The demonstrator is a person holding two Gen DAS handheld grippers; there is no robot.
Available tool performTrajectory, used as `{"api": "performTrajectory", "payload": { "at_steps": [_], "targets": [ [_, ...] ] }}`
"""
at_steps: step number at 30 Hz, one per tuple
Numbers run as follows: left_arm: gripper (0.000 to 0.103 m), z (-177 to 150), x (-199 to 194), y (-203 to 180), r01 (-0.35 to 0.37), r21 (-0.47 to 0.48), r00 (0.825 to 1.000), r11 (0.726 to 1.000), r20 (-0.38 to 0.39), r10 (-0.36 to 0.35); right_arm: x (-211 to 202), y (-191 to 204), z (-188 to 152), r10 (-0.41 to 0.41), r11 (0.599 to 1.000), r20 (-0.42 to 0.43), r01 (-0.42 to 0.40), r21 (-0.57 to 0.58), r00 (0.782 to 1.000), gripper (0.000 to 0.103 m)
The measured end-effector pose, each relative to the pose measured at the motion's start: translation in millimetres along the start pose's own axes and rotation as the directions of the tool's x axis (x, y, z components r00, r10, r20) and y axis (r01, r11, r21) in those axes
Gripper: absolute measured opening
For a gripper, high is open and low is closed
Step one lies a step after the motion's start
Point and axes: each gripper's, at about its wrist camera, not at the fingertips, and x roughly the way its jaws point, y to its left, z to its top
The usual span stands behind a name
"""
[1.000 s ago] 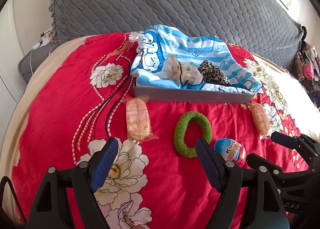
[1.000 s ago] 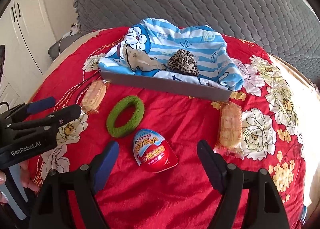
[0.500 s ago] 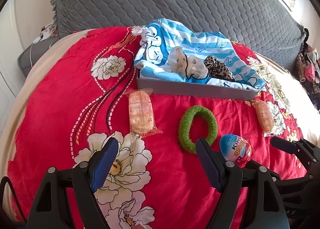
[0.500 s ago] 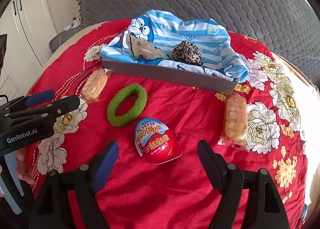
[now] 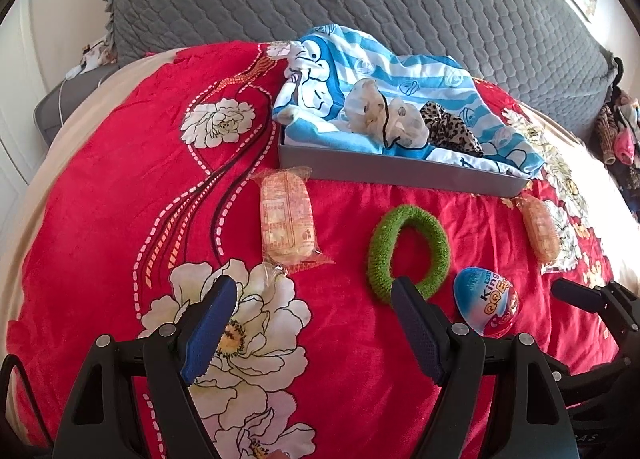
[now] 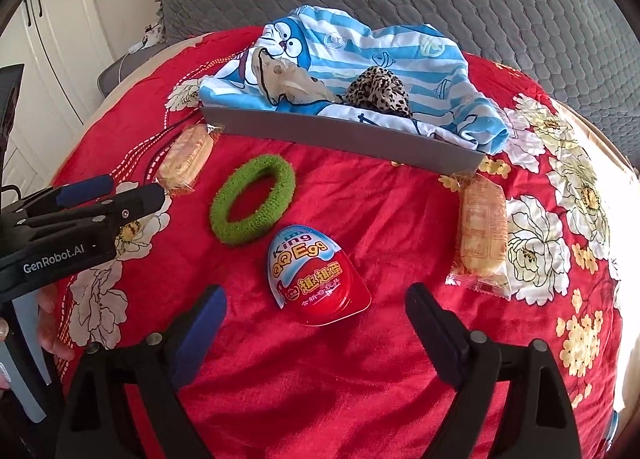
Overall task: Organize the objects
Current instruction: 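Move left gripper to wrapped snack bar while right gripper approaches King QQ Egg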
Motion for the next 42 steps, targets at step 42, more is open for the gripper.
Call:
{"api": "performTrajectory", "payload": {
  "at_steps": [42],
  "targets": [
    [0.081,12,40,15,-0.006,-0.054,1.000,0.999,-0.023,0.005,25,4,3,0.038,0.998,-0.059,-0.040,-0.043,0.998,0.097]
  ]
}}
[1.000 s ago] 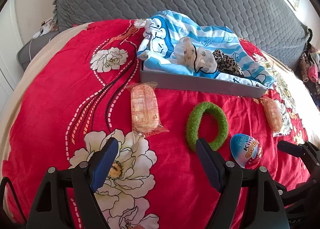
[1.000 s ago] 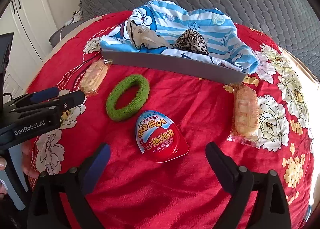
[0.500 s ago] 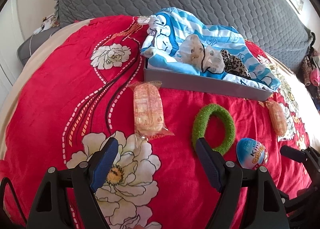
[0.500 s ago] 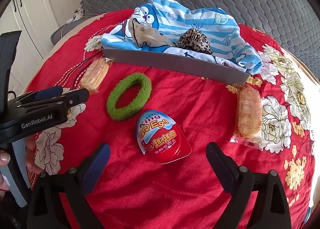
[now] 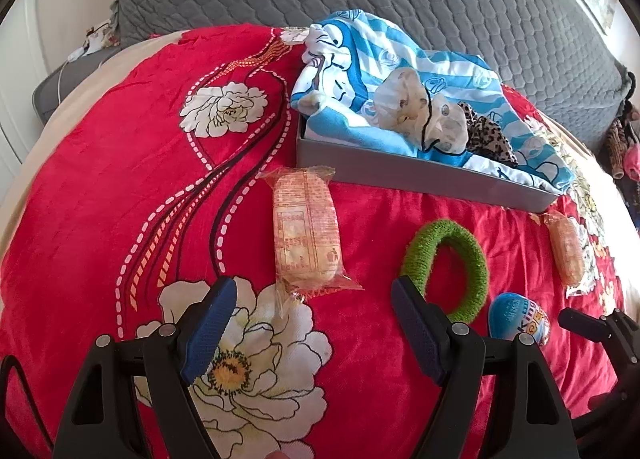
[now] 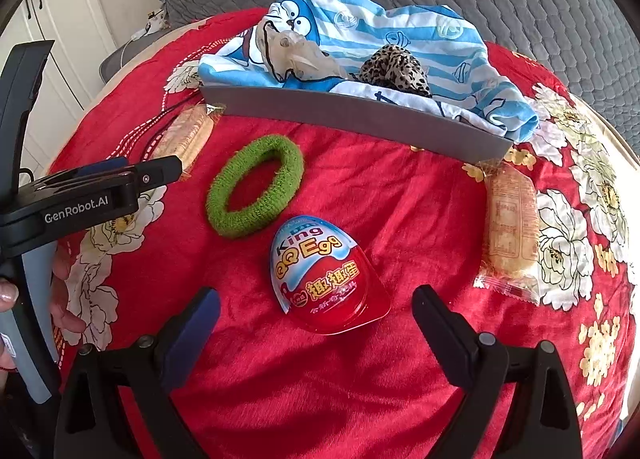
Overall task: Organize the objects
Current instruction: 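Move left gripper to wrapped snack bar while right gripper approaches King QQ Egg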
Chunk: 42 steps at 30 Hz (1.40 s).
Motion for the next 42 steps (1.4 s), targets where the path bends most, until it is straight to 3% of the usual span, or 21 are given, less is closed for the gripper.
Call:
{"api": "performTrajectory", "payload": {
  "at_steps": [33,42],
  "targets": [
    [0.081,6,34,9,0.013,0.002,0.999,1.000,-0.033,-0.013,28,-6,10,0.022,1.000,-0.005,-0.022,0.022,1.000,0.097],
    [0.081,7,37,5,0.018,0.020,0.999,1.000,-0.029,-0.018,31,-5,9,0.019,1.000,-0.009,-0.019,0.004,1.000,0.090]
  ]
}}
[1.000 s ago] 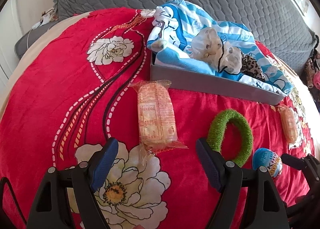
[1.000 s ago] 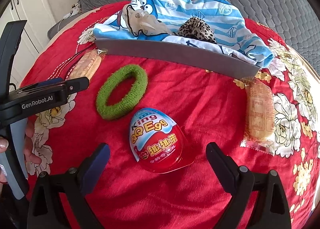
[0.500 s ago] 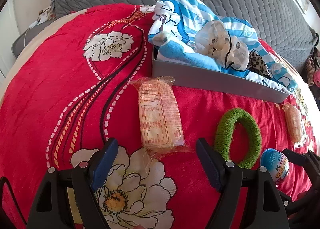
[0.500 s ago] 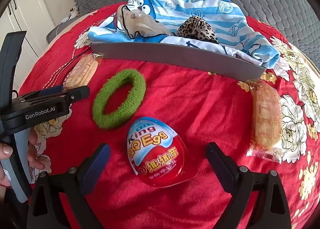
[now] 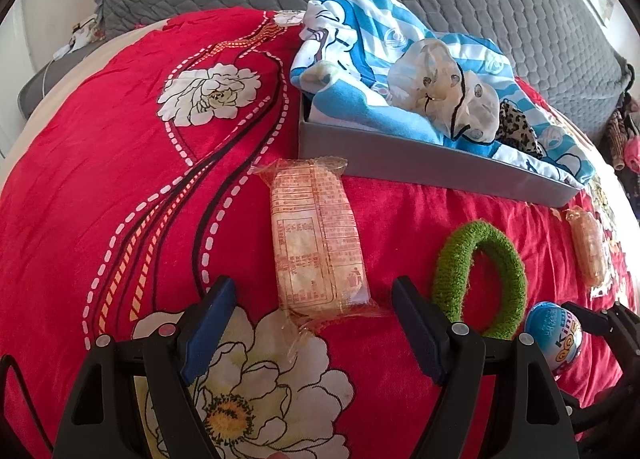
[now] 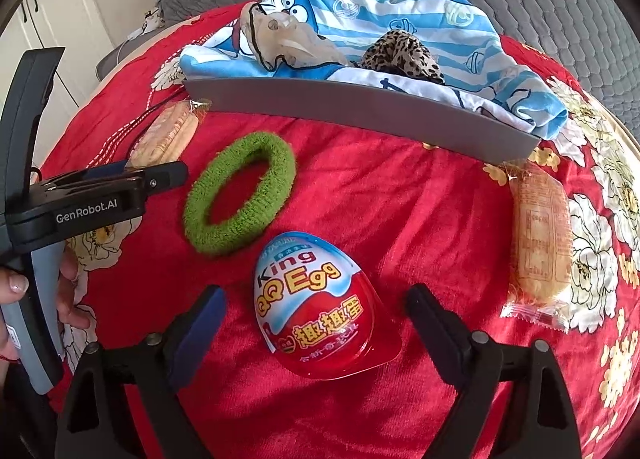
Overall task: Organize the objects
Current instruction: 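Move left gripper to wrapped snack bar while right gripper approaches King QQ Egg, then close left gripper on wrapped snack bar while right gripper closes on the egg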
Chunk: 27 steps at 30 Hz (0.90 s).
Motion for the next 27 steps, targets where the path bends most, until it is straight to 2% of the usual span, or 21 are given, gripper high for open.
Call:
{"api": "performTrajectory", "payload": {
  "at_steps": [14,21,27],
  "targets": [
    [0.078,0,2,-5,0.023,0.027,1.000,0.999,0.010,-0.023,1,-5,1,-0.008,1.000,-0.004,0.008,-0.005,1.000,0.073],
    [0.065,1,3,-9,0.045,0.042,0.999,0.998,0.009,-0.045,1,-3,1,-0.005,1.000,-0.007,0.005,-0.023,1.000,0.065],
    [0.057,1,3,-11,0.059,0.053,0.998,0.997,0.007,-0.060,0,-3,1,0.001,1.000,-0.011,-0.001,-0.024,1.000,0.064]
  ]
}}
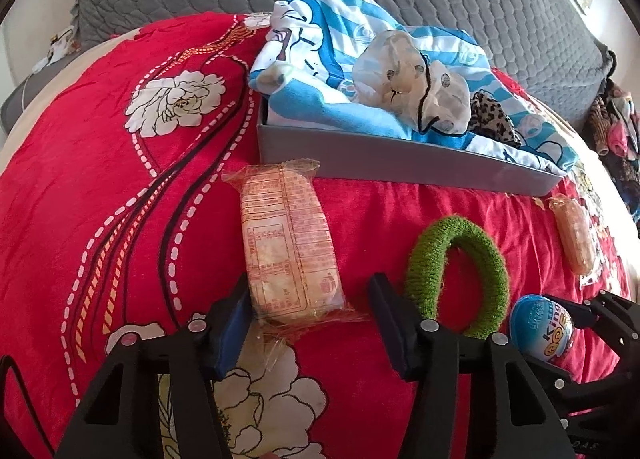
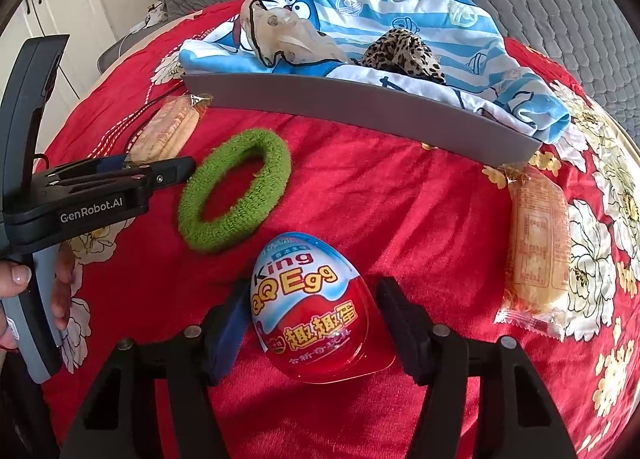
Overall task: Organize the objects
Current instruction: 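Close left gripper on wrapped snack bar while right gripper closes on the egg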
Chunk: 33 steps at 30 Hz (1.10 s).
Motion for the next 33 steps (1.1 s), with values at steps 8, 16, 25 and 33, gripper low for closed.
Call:
{"api": "performTrajectory", "payload": {
  "at_steps": [8,16,25,33],
  "targets": [
    [0.050,2,0,2,0.021,-0.008,1.000,1.000,-0.001,-0.021,1,1,0,0.008,1.000,-0.002,-0.008,0.000,1.000,0.059],
    [0.041,1,-2,-1,0.029,0.011,1.000,1.000,0.001,-0.029,0,-1,1,0.021,1.000,-0.007,-0.021,0.011,1.000,0.056],
    [0.041,0,-6,-3,0.034,0.015,0.999,0.999,0.007,-0.034,-2,-2,2,0.032,0.999,-0.009,-0.032,0.017,0.999,0.054],
    [0.041,-1,-10,-6,0.035,0.028,0.999,0.999,0.014,-0.035,-4,-1,2,0.043,0.999,-0.010,-0.043,0.018,0.999,0.054]
  ]
}}
